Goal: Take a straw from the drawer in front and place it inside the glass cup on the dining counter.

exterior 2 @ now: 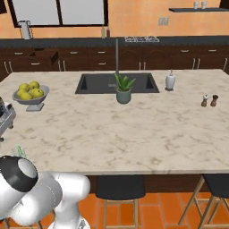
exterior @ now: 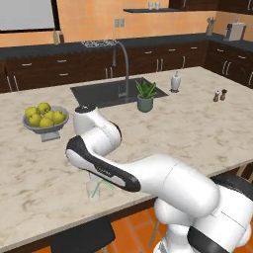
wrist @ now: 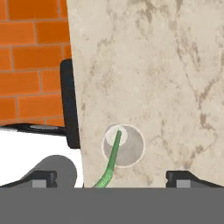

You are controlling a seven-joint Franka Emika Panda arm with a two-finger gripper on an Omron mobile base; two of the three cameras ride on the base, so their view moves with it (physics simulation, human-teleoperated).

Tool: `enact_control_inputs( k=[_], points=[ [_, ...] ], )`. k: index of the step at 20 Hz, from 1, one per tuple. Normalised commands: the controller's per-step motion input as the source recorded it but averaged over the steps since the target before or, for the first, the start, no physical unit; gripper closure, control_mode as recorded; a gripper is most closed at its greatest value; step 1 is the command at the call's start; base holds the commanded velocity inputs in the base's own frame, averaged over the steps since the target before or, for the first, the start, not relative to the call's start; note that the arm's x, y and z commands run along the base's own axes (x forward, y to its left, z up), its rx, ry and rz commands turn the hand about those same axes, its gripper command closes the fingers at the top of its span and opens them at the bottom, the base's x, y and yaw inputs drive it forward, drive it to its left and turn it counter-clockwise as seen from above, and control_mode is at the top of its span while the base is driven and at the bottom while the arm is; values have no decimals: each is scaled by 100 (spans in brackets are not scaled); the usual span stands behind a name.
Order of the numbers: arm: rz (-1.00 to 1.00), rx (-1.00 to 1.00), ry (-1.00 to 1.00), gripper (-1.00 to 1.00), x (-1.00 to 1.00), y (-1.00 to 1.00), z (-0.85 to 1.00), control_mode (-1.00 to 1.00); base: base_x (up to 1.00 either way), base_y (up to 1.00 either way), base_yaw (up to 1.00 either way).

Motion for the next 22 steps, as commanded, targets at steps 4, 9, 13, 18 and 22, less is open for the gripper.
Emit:
enact_control_inputs(
  k=[4,9,13,18,22],
  points=[
    [-13,13,5,-100,-3,-92,64,-100,0,0,0],
    [-23,1,1,-100,0,-98,20,-100,0,0,0],
    [-30,-1,0,-100,0,-92,0,-100,0,0,0],
    [-28,0,1,-100,0,-97,-6,-100,0,0,0],
    [-30,0,2,-100,0,-95,-18,-100,0,0,0]
  ],
)
